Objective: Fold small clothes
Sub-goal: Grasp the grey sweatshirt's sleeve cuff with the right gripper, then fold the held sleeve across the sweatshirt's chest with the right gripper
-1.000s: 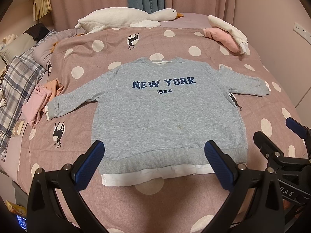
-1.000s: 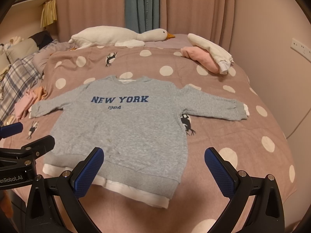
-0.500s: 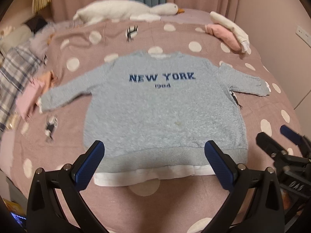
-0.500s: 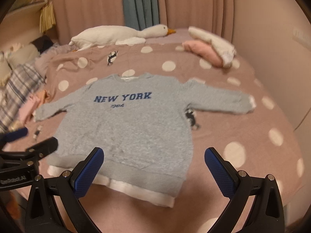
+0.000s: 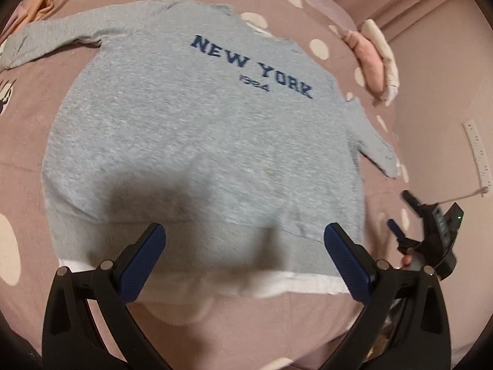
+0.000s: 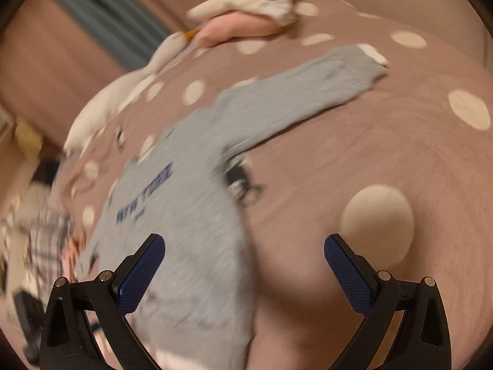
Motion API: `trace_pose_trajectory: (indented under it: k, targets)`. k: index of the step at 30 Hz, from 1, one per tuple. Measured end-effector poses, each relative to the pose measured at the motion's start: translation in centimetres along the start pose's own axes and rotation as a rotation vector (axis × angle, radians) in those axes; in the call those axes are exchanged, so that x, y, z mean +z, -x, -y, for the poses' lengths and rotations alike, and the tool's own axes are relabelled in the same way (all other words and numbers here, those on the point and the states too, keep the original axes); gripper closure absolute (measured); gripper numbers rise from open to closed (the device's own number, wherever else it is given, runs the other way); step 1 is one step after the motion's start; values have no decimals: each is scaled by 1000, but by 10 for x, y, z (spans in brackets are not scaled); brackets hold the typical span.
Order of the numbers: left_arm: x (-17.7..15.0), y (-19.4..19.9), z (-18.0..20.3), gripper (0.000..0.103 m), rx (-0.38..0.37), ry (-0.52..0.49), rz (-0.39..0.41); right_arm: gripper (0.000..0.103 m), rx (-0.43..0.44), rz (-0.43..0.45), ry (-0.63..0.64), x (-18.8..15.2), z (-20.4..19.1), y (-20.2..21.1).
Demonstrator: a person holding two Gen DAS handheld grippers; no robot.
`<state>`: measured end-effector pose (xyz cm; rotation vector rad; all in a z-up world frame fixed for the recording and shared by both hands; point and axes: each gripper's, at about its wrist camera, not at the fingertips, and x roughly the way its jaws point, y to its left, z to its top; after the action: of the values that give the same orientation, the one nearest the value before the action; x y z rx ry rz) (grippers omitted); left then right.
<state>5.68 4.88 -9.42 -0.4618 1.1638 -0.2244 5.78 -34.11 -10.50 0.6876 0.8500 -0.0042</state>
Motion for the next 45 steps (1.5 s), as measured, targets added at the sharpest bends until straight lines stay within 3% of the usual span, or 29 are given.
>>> trace_pose_trajectory:
  k: [2,10,15,21,24,25,26,27,31,34,38,45]
  targets:
    - [5,-3,-2,0,13,0,-2,1,40,21,-71,14,19,-4]
    - [31,-19,-6,0,52,-13,-20,1,56,120,-250,75,73,-32]
    - [41,-23,-10,0,57,-1,-11,1,98,199,-332,105,88,-38]
    - [51,-18,-7,1,58,-17,21,36,102,214,-414,129,102,-54]
    - [55,-13,-4,0,67,-34,39,64,73,217,-394,137,104,-56]
    - [56,-12,-3,0,68,-37,43,82,67,218,-390,138,104,-55]
    - [56,-11,-3,1,69,-38,47,90,63,222,-388,139,103,-54]
    - [56,-10,-4,0,68,-37,51,92,63,227,-382,141,100,-53]
    - [57,-5,-7,1,63,-31,65,94,36,253,-217,148,59,-35]
    - [57,2,-11,1,52,-18,79,95,-6,270,3,154,-1,-16]
    - [54,18,-21,1,42,2,117,95,0,265,247,151,-81,-6]
    - [46,45,-47,1,56,46,173,95,-126,213,736,96,-211,-53]
